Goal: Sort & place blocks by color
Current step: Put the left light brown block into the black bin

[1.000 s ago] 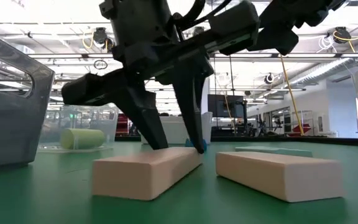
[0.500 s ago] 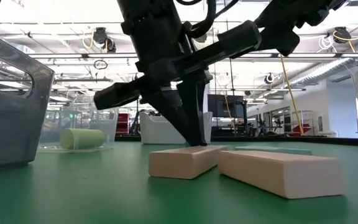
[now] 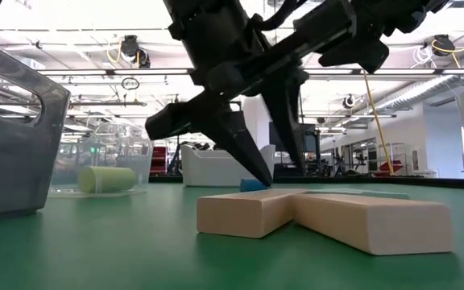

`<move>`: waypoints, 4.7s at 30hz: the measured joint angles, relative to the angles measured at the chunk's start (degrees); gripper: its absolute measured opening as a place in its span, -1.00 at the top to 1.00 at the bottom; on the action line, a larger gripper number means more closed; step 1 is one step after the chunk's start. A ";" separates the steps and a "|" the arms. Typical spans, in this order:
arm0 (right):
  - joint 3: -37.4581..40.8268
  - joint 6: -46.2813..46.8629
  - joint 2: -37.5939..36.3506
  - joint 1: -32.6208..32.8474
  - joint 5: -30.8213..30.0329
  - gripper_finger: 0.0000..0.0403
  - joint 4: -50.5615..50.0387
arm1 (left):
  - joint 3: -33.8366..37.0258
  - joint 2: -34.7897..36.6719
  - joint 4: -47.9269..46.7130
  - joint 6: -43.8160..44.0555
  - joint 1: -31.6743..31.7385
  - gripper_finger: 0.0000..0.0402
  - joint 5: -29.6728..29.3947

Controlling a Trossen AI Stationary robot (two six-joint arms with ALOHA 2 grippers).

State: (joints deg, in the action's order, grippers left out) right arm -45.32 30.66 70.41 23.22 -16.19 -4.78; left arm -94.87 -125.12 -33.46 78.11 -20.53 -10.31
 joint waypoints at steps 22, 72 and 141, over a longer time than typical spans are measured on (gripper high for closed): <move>0.00 0.14 0.00 0.00 -0.09 -0.10 0.22 | -0.17 0.20 0.26 5.26 -0.33 -0.14 5.56; -0.02 0.15 0.02 0.02 -0.13 -0.10 0.22 | -0.32 -5.69 -2.04 -11.23 -2.21 0.20 -8.42; -0.02 0.14 0.02 0.02 -0.02 -0.10 0.22 | 24.70 26.61 -19.82 20.16 -32.69 0.07 -11.74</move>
State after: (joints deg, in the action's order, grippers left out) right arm -45.34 30.80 70.43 23.24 -16.21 -4.56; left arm -70.17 -98.51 -53.28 98.27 -53.22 -22.05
